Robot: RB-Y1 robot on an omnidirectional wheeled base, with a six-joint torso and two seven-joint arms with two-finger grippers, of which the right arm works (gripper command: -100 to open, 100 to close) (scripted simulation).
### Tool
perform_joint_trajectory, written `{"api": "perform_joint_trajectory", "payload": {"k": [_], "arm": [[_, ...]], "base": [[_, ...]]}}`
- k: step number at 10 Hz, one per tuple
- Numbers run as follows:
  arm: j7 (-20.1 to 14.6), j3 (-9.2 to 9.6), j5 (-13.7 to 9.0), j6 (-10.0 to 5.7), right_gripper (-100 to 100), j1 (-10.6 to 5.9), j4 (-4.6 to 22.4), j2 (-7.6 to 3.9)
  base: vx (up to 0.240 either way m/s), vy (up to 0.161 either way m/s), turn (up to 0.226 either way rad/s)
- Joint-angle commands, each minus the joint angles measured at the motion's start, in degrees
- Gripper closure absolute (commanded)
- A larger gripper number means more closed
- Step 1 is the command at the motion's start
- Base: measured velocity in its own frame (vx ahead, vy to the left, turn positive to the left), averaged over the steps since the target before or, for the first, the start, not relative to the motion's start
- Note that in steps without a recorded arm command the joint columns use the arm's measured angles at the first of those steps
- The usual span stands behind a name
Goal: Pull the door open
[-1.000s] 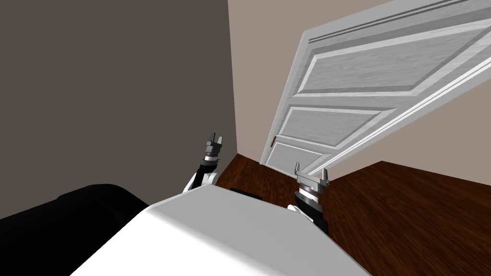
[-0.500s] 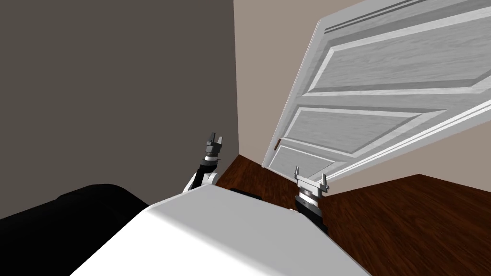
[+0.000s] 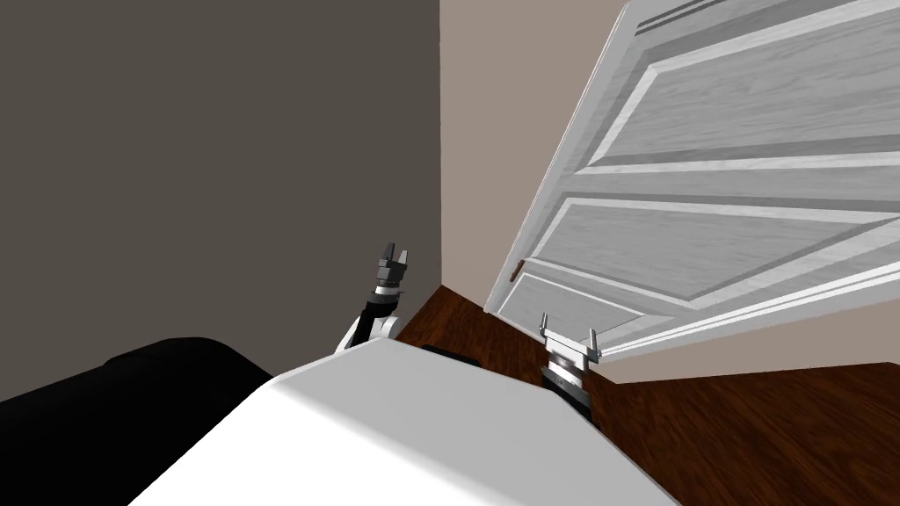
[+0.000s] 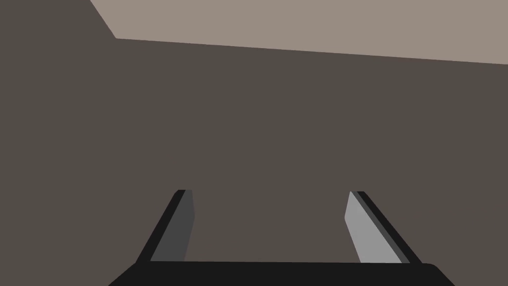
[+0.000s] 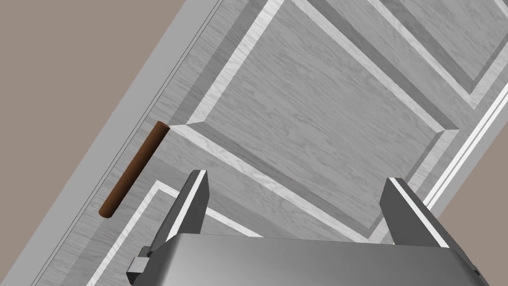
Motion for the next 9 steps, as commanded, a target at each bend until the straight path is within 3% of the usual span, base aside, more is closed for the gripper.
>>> {"api": "perform_joint_trajectory", "payload": {"k": [1,9], "arm": [[-2.11,0.08,-0.78,-0.80,-100,0.37,1.73,-0.12],[-11.77,0.27,-4.62,-4.20,-100,1.70,10.23,-0.65]], "base": [[0.107,-0.003,0.132],[0.106,-0.021,0.118]]}}
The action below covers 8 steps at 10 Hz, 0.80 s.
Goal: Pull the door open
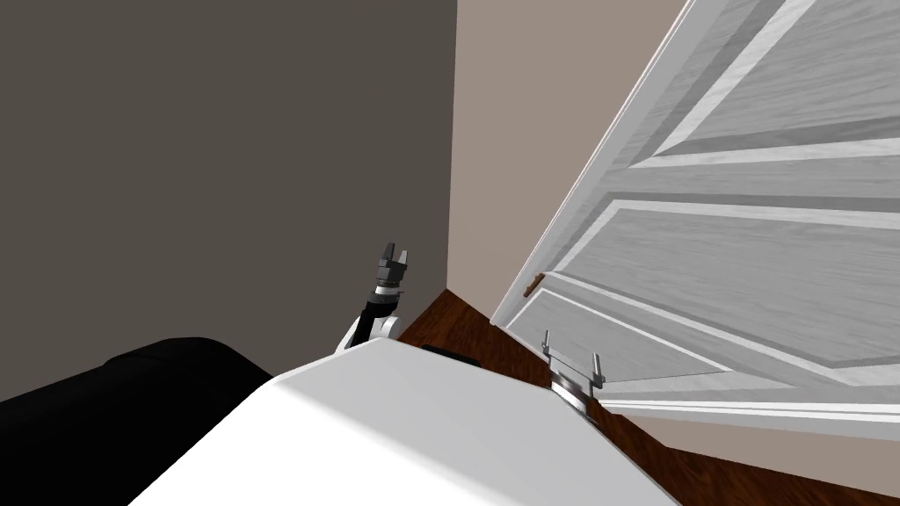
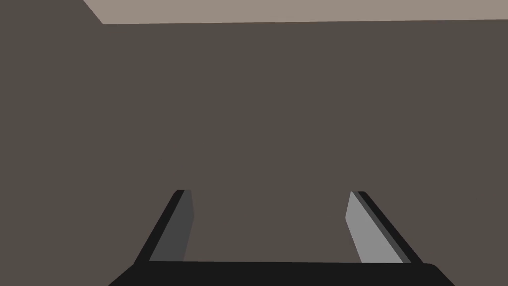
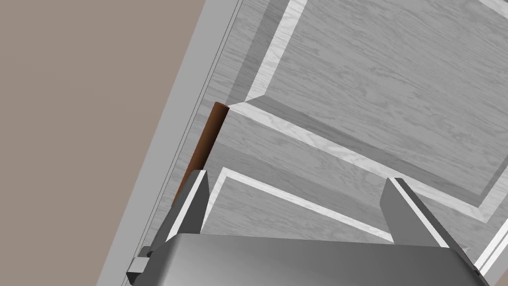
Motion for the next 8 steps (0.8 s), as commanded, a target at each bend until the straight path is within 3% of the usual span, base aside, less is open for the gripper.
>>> {"api": "perform_joint_trajectory", "payload": {"k": [1,8], "arm": [[-1.99,-0.09,-0.82,-0.63,-100,-0.38,2.21,-0.07],[-9.90,0.06,-3.97,-3.42,-100,0.71,9.17,-0.34]], "base": [[0.096,-0.027,0.106],[0.100,-0.025,0.115]]}}
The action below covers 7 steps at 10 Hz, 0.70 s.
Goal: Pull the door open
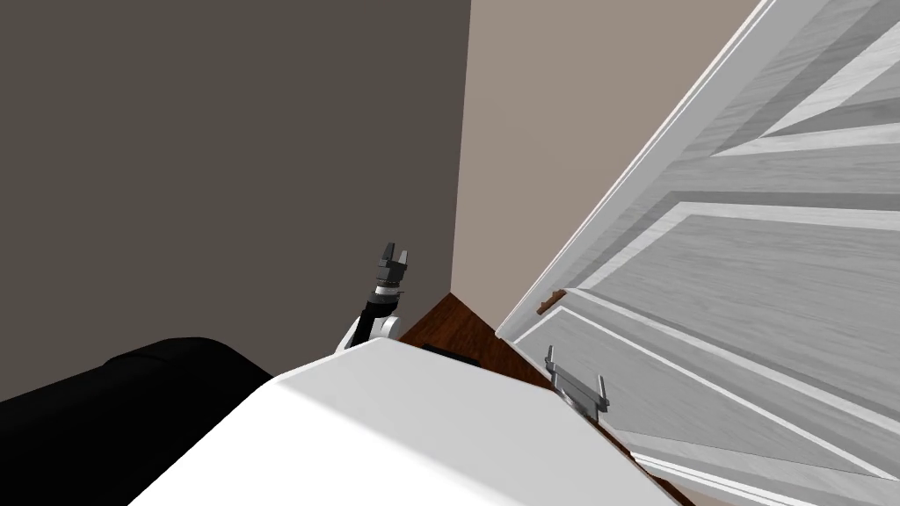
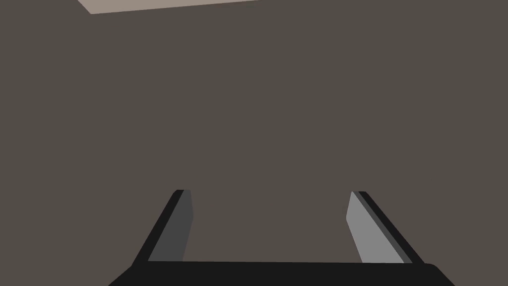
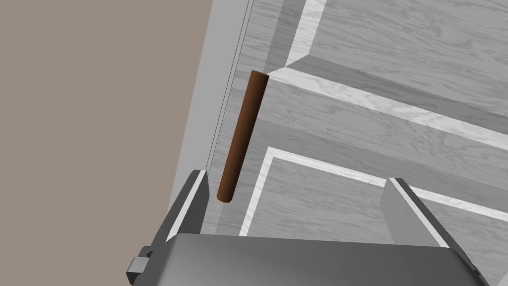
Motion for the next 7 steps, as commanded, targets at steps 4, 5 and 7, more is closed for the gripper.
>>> {"api": "perform_joint_trajectory", "payload": {"k": [4,5,7], "arm": [[-5.02,0.10,-1.90,-1.91,-100,0.75,4.30,-0.16],[-6.03,0.12,-2.30,-2.27,-100,0.88,5.19,-0.18],[-7.90,0.16,-3.04,-2.93,-100,1.14,6.84,-0.21]], "base": [[0.092,-0.035,0.097],[0.090,-0.039,0.111],[0.096,-0.045,0.096]]}}
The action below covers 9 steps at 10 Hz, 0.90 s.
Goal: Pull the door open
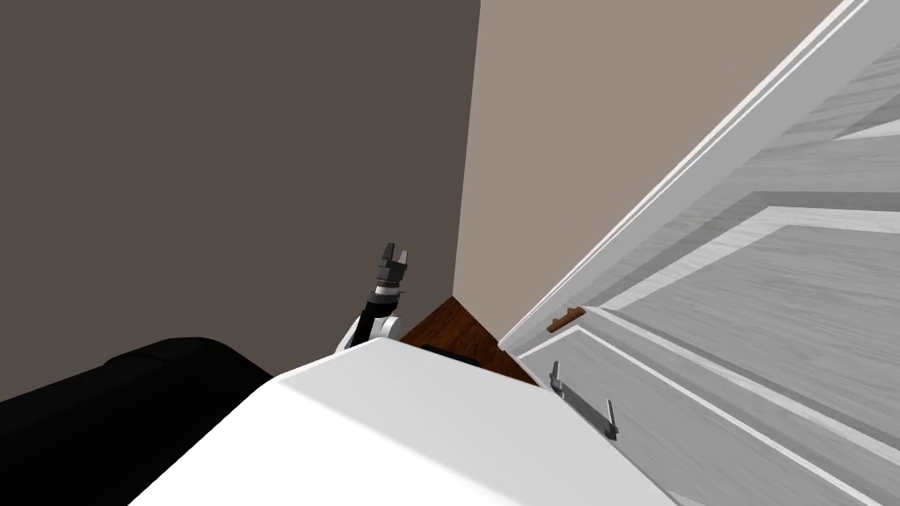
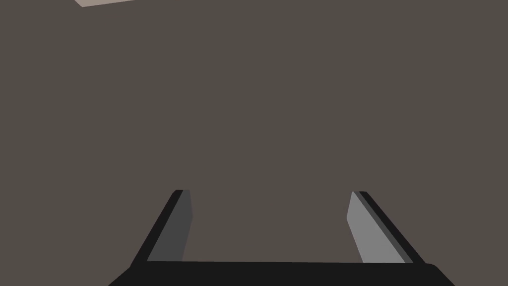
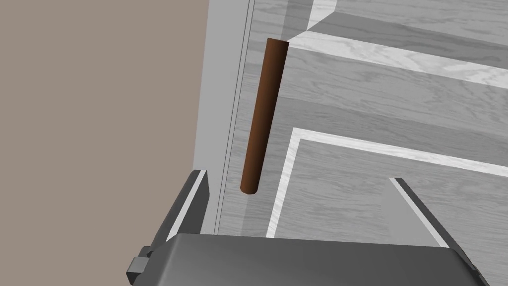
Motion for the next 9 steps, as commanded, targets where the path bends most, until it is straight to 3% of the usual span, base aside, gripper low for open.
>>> {"api": "perform_joint_trajectory", "payload": {"k": [1,9], "arm": [[-2.34,-0.05,-0.99,-0.69,-100,0.06,2.11,-0.06],[-9.95,0.09,-4.02,-3.38,-100,1.11,8.81,-0.07]], "base": [[0.125,-0.072,0.176],[0.102,-0.056,0.095]]}}
